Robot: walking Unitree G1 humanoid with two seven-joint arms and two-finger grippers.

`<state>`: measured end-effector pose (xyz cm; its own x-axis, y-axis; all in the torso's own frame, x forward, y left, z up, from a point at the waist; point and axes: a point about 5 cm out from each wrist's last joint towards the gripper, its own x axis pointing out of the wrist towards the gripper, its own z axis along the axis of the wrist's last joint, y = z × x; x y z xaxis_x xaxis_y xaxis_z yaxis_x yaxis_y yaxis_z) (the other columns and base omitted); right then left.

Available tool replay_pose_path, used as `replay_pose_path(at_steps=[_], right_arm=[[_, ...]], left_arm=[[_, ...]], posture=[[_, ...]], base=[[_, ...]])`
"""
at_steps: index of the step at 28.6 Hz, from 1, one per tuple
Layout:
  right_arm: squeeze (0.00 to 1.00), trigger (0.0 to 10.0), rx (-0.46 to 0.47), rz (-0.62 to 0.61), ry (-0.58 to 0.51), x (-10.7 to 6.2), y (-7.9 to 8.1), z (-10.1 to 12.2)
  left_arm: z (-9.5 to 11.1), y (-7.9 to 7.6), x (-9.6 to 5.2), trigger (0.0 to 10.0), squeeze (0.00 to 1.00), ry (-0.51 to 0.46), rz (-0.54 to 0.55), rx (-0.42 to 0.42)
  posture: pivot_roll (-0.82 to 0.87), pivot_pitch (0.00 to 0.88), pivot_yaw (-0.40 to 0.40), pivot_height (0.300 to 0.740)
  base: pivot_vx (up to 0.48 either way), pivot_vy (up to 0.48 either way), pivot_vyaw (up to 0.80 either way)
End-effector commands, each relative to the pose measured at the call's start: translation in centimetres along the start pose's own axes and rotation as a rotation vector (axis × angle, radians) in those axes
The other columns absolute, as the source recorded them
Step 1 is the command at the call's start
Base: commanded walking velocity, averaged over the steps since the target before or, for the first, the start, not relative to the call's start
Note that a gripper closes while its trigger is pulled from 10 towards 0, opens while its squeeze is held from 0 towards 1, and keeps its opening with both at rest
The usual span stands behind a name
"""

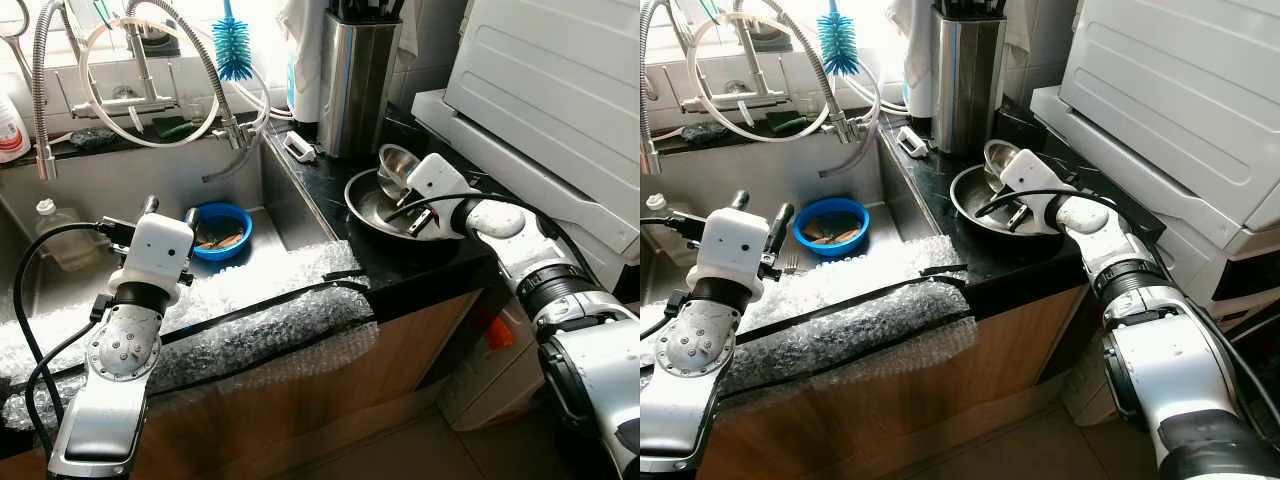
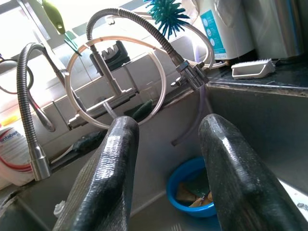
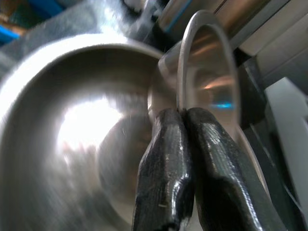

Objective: Kitchen organization

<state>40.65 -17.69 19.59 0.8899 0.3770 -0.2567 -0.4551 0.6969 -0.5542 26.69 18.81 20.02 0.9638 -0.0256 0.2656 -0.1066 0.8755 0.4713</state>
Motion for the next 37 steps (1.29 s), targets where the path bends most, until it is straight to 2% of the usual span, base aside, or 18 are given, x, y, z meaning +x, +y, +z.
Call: replay_pose_path(at_steps=[1, 2, 3, 8, 12, 13, 15, 16, 17, 18, 19, 20, 21, 23, 25, 27, 32, 37], right_arm=[[0.00, 0.0, 0.006, -0.041, -0.084, 0.0, -0.5, 1.5], [0.00, 0.0, 0.007, -0.064, -0.119, 0.0, -0.7, 2.0], [0.00, 0.0, 0.020, -0.117, -0.211, 0.0, -0.9, 3.3], [0.00, 0.0, 0.048, -0.177, -0.312, -0.3, -1.1, 4.6], [0.00, 0.0, 0.120, -0.243, -0.428, -0.9, -1.1, 5.8], [0.00, 9.5, 0.149, -0.224, -0.453, -0.9, -0.7, 6.0], [0.00, 9.5, 0.180, -0.200, -0.479, -0.9, -0.2, 6.1], [0.00, 10.0, 0.204, -0.154, -0.497, -0.8, 0.6, 6.1], [0.00, 10.0, 0.186, -0.132, -0.495, -0.7, 1.3, 6.1], [0.00, 10.0, 0.186, -0.132, -0.495, -0.7, 1.3, 6.1], [0.00, 10.0, 0.199, -0.080, -0.499, -0.4, 2.8, 6.0], [0.00, 10.0, 0.227, -0.058, -0.508, -0.2, 3.5, 6.0], [0.00, 10.0, 0.227, -0.058, -0.508, -0.2, 3.5, 6.0], [0.00, 10.0, 0.296, -0.018, -0.533, -0.1, 4.5, 6.2], [0.00, 10.0, 0.407, 0.091, -0.570, 0.1, 6.5, 6.6], [0.00, 10.0, 0.471, 0.157, -0.584, 0.3, 7.5, 6.8], [0.00, 10.0, 0.569, 0.343, -0.600, 0.7, 9.9, 7.4], [0.00, 10.0, 0.609, 0.420, -0.558, 1.2, 10.5, 7.4]], left_arm=[[0.2, 0.2, 0.1, 10.0, 0.00, -0.004, 0.018, 0.017], [0.2, 0.2, 0.2, 10.0, 0.00, -0.006, 0.020, 0.017], [0.3, 0.4, 0.3, 10.0, 0.00, -0.012, 0.033, 0.015], [0.5, 0.4, 0.3, 10.0, 0.00, -0.020, 0.043, 0.011], [0.6, 0.5, 0.4, 10.0, 0.00, -0.029, 0.057, 0.007], [0.6, 0.5, 0.4, 10.0, 0.00, -0.030, 0.060, 0.007], [0.6, 0.5, 0.4, 10.0, 0.00, -0.031, 0.062, 0.007], [0.7, 0.4, 0.5, 10.0, 0.00, -0.032, 0.062, 0.004], [0.7, 0.3, 0.5, 10.0, 0.00, -0.034, 0.058, 0.001], [0.7, 0.3, 0.5, 10.0, 0.00, -0.034, 0.058, 0.001], [0.7, -0.2, 0.4, 10.0, 0.00, -0.035, 0.043, -0.013], [0.8, -0.5, 0.4, 10.0, 0.00, -0.037, 0.034, -0.019], [0.8, -0.5, 0.4, 10.0, 0.00, -0.037, 0.034, -0.019], [0.8, -0.7, 0.3, 10.0, 0.00, -0.041, 0.028, -0.031], [1.1, -0.9, 0.2, 10.0, 0.00, -0.045, 0.029, -0.041], [1.2, -1.0, 0.2, 10.0, 0.00, -0.048, 0.027, -0.043], [1.3, -1.0, 0.4, 10.0, 0.00, -0.054, 0.029, -0.045], [1.3, -0.9, 0.5, 10.0, 0.00, -0.054, 0.035, -0.037]], posture=[[0.02, 0.000, -0.065, 0.740], [0.02, 0.000, -0.066, 0.740], [0.02, 0.000, -0.066, 0.740], [0.02, 0.000, -0.066, 0.740], [0.01, 0.000, -0.070, 0.740], [0.01, 0.000, -0.070, 0.740], [0.01, 0.000, -0.069, 0.740], [0.01, 0.000, -0.069, 0.740], [0.00, 0.000, -0.069, 0.740], [0.00, 0.000, -0.069, 0.740], [0.01, 0.000, -0.072, 0.740], [0.01, 0.000, -0.072, 0.740], [0.01, 0.000, -0.072, 0.740], [0.01, 0.000, -0.073, 0.740], [0.02, 0.000, -0.073, 0.740], [0.02, 0.000, -0.073, 0.740], [0.03, 0.000, -0.075, 0.740], [0.04, 0.000, -0.084, 0.740]], base=[[0.000, 0.000, 0.00], [0.000, 0.000, 0.00], [0.000, 0.000, 0.00], [0.000, 0.000, 0.00], [0.000, 0.000, 0.00], [0.000, 0.000, 0.00], [0.000, 0.000, 0.00], [0.000, 0.000, 0.00], [0.000, 0.000, 0.00], [0.000, 0.000, 0.00], [0.000, 0.000, 0.00], [0.000, 0.000, 0.00], [0.000, 0.000, 0.00], [0.000, 0.000, 0.00], [0.000, 0.000, 0.00], [0.000, 0.000, 0.00], [0.000, 0.000, 0.00], [0.000, 0.000, 0.00]])
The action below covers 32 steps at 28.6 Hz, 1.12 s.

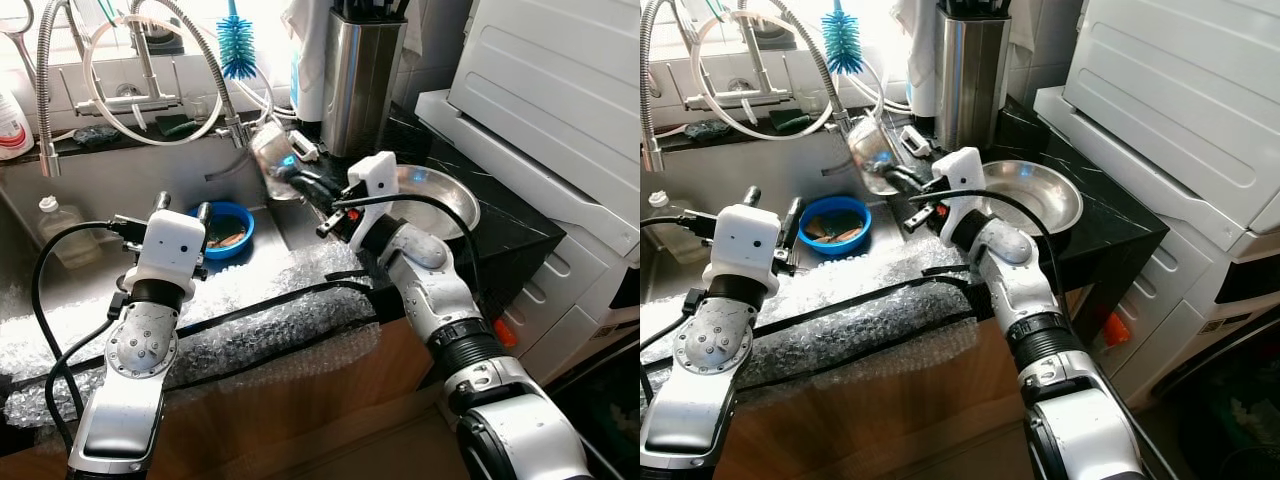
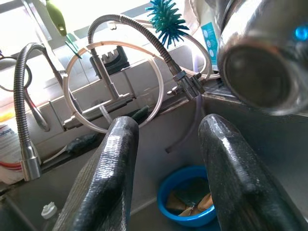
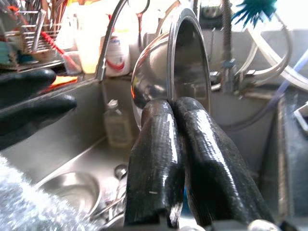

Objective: Kitchen organization

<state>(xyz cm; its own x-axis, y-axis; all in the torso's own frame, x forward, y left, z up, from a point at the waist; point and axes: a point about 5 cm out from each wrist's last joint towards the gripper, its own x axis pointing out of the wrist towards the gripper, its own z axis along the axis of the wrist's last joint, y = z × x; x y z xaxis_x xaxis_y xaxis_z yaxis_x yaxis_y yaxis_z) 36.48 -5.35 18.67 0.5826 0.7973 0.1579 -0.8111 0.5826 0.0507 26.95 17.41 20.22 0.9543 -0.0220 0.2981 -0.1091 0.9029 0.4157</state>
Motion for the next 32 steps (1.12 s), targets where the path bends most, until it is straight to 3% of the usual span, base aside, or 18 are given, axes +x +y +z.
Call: replay_pose_path(at_steps=[1, 11, 20, 32], right_arm=[[0.00, 10.0, 0.021, 0.019, -0.003, 0.5, -0.3, 0.7], [0.00, 10.0, 0.056, -0.078, 0.096, 1.7, -1.5, 0.8], [0.00, 10.0, 0.091, -0.199, 0.297, 1.6, -2.1, -1.4], [0.00, 10.0, 0.110, -0.212, 0.320, 1.6, -2.1, -1.8]], left_arm=[[0.6, 0.3, 0.1, 10.0, 0.00, -0.025, 0.018, 0.024], [0.5, 0.4, 0.1, 10.0, 0.00, -0.018, 0.026, 0.026], [0.6, 0.2, 0.1, 10.0, 0.00, -0.017, 0.026, 0.021], [0.5, 0.1, 0.0, 10.0, 0.00, -0.010, 0.017, 0.021]], posture=[[0.04, 0.000, -0.086, 0.740], [0.04, 0.000, -0.091, 0.740], [0.05, 0.000, -0.098, 0.740], [0.04, 0.000, -0.097, 0.740]], base=[[0.000, 0.000, 0.00], [0.000, 0.000, 0.00], [0.000, 0.000, 0.00], [0.000, 0.000, 0.00]])
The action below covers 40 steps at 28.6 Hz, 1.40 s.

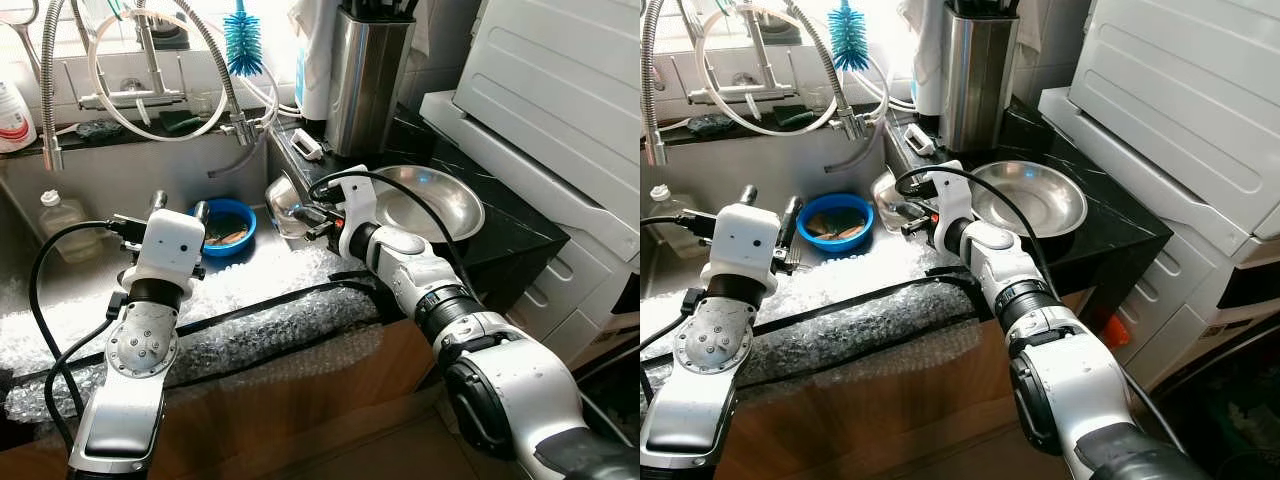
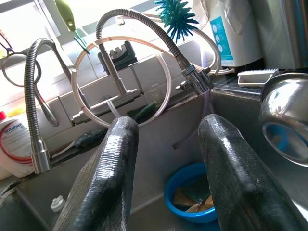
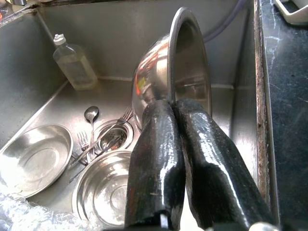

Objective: Kitchen organization

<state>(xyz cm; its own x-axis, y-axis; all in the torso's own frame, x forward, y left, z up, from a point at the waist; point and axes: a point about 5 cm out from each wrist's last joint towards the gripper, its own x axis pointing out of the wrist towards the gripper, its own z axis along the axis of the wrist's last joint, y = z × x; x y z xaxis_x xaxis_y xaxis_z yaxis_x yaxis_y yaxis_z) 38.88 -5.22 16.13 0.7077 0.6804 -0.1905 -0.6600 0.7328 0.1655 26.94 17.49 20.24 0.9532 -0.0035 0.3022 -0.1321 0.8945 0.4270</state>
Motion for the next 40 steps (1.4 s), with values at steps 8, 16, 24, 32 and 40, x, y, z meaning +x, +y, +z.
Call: replay_pose_path(at_steps=[8, 16, 24, 32, 40], right_arm=[[0.00, 10.0, -0.013, -0.008, 0.002, 0.2, 0.0, 0.8], [0.00, 10.0, -0.018, -0.010, 0.012, 0.2, 0.0, 0.5], [0.99, 10.0, -0.025, -0.013, 0.014, 0.1, -0.1, 0.4], [0.00, 10.0, -0.089, -0.057, -0.025, 0.1, -0.2, 1.1], [0.00, 10.0, -0.225, -0.155, -0.316, -0.8, -0.5, 6.4]], left_arm=[[0.5, -0.1, 0.0, 10.0, 0.00, -0.015, -0.007, -0.001], [0.5, -0.1, 0.0, 10.0, 0.00, -0.015, -0.010, -0.002], [0.5, -0.2, 0.0, 10.0, 0.00, -0.018, -0.011, -0.005], [0.5, -0.2, 0.1, 10.0, 0.00, -0.021, -0.007, -0.005], [0.6, -0.2, 0.1, 10.0, 0.00, -0.023, -0.003, -0.007]], posture=[[0.04, 0.000, -0.097, 0.740], [0.04, 0.000, -0.098, 0.740], [0.04, 0.000, -0.098, 0.740], [0.04, 0.000, -0.098, 0.740], [0.03, 0.000, -0.096, 0.740]], base=[[0.000, 0.000, 0.00], [0.000, 0.000, 0.00], [0.000, 0.000, 0.00], [0.000, 0.000, 0.00], [0.000, 0.000, 0.00]])
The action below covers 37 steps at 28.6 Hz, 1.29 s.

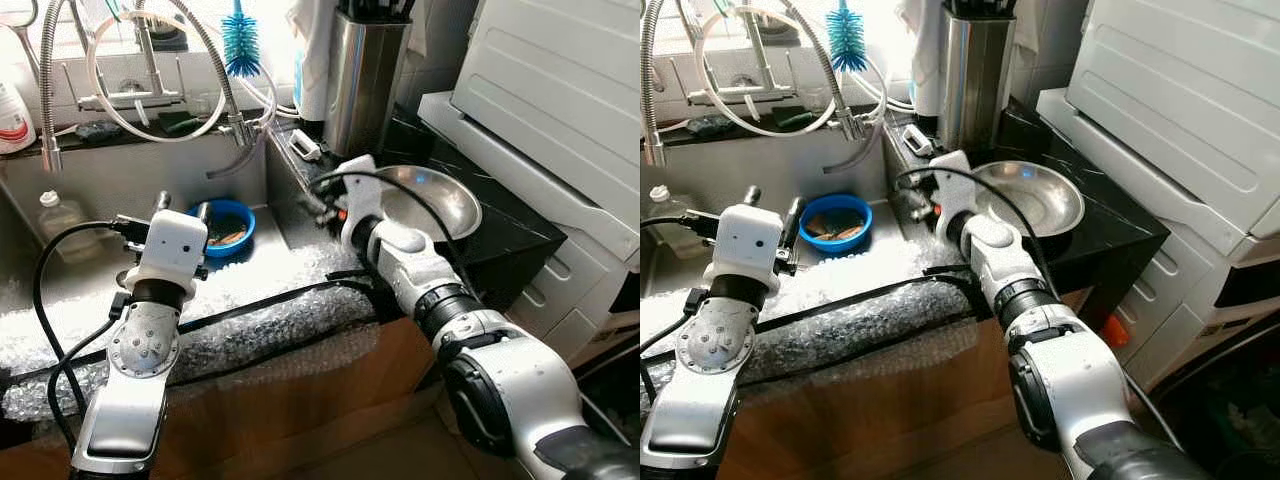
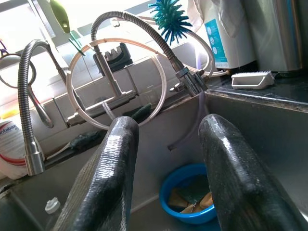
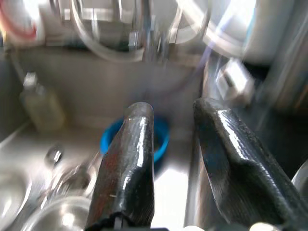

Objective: Kitchen organization

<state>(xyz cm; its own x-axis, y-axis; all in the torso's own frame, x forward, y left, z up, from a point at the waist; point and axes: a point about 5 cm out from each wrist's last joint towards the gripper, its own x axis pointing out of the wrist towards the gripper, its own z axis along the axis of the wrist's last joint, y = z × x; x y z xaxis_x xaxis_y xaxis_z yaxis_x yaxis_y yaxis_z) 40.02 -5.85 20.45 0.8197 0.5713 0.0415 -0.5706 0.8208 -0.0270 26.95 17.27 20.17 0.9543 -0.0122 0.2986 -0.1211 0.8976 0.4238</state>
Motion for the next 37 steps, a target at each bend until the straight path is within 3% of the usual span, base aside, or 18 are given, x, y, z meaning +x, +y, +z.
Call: replay_pose_path(at_steps=[1, 3, 5, 7, 8, 10, 14, 16, 17, 19, 20, 21, 22, 27, 37], right_arm=[[0.00, 10.0, -0.051, -0.048, -0.129, -0.1, -0.9, 3.0], [0.00, 10.0, -0.084, -0.167, -0.223, -1.4, -2.3, 4.3], [0.00, 10.0, -0.081, -0.199, -0.237, -1.8, -2.7, 4.4], [0.00, 10.0, -0.071, -0.301, -0.281, -4.2, -3.8, 4.0], [0.00, 10.0, -0.071, -0.301, -0.281, -4.2, -3.8, 4.0], [0.00, 10.0, -0.109, -0.385, -0.275, -6.1, -4.7, 3.6], [0.00, 10.0, -0.101, -0.576, -0.257, -9.3, -7.1, 3.4], [0.00, 10.0, -0.116, -0.609, -0.246, -10.0, -7.5, 3.3], [0.00, 10.0, -0.107, -0.669, -0.223, -11.5, -8.3, 2.9], [0.00, 10.0, -0.084, -0.693, -0.205, -12.4, -8.6, 2.4], [0.51, 10.0, -0.059, -0.724, -0.182, -13.1, -8.9, 1.8], [0.51, 10.0, -0.059, -0.724, -0.182, -13.1, -8.9, 1.8], [1.00, 10.0, -0.025, -0.770, -0.161, -13.8, -9.4, 1.3], [1.00, 10.0, 0.079, -0.920, -0.088, -16.0, -10.6, -0.2], [1.00, 10.0, 0.304, -0.927, -0.061, -15.7, -10.9, -1.5]], left_arm=[[0.5, 0.0, 0.1, 10.0, 0.00, -0.022, 0.007, 0.000], [0.5, -0.1, 0.1, 10.0, 0.00, -0.021, 0.006, -0.002], [0.5, -0.2, 0.1, 10.0, 0.00, -0.022, 0.006, -0.004], [0.5, -0.2, 0.2, 10.0, 0.00, -0.022, 0.006, -0.005], [0.5, -0.2, 0.2, 10.0, 0.00, -0.022, 0.006, -0.005], [0.5, -0.1, 0.3, 10.0, 0.00, -0.022, 0.006, -0.006], [0.5, -0.2, 0.3, 10.0, 0.00, -0.026, 0.002, -0.006], [0.5, -0.2, 0.3, 10.0, 0.00, -0.025, 0.001, -0.005], [0.4, -0.2, 0.3, 10.0, 0.00, -0.025, 0.000, -0.006], [0.4, -0.2, 0.3, 10.0, 0.00, -0.026, -0.002, -0.007], [0.5, -0.2, 0.3, 10.0, 0.00, -0.028, -0.003, -0.007], [0.5, -0.2, 0.3, 10.0, 0.00, -0.028, -0.003, -0.007], [0.5, -0.2, 0.3, 10.0, 0.00, -0.029, -0.004, -0.007], [0.5, -0.2, 0.3, 10.0, 0.00, -0.036, -0.015, 0.013], [0.6, -0.1, 0.5, 10.0, 0.00, -0.043, -0.019, 0.028]], posture=[[0.02, 0.000, -0.096, 0.740], [0.01, 0.000, -0.100, 0.740], [0.01, 0.000, -0.100, 0.740], [0.01, 0.000, -0.099, 0.740], [0.01, 0.000, -0.099, 0.740], [0.00, 0.000, -0.098, 0.740], [0.00, 0.000, -0.099, 0.740], [0.00, 0.000, -0.099, 0.740], [-0.01, 0.000, -0.097, 0.740], [-0.01, 0.000, -0.097, 0.740], [-0.01, 0.000, -0.097, 0.740], [-0.01, 0.000, -0.097, 0.740], [-0.01, 0.000, -0.095, 0.740], [0.00, 0.000, -0.090, 0.740], [0.01, 0.000, -0.088, 0.740]], base=[[0.000, 0.000, 0.00], [0.000, 0.000, 0.00], [0.000, 0.000, 0.00], [0.000, 0.000, 0.00], [0.000, 0.000, 0.00], [0.000, 0.000, 0.00], [0.000, 0.000, 0.00], [0.000, 0.000, 0.00], [0.000, 0.000, 0.00], [0.000, 0.000, 0.00], [0.000, 0.000, 0.00], [0.000, 0.000, 0.00], [0.000, 0.000, 0.00], [0.000, 0.000, 0.00], [0.000, 0.000, 0.00]])
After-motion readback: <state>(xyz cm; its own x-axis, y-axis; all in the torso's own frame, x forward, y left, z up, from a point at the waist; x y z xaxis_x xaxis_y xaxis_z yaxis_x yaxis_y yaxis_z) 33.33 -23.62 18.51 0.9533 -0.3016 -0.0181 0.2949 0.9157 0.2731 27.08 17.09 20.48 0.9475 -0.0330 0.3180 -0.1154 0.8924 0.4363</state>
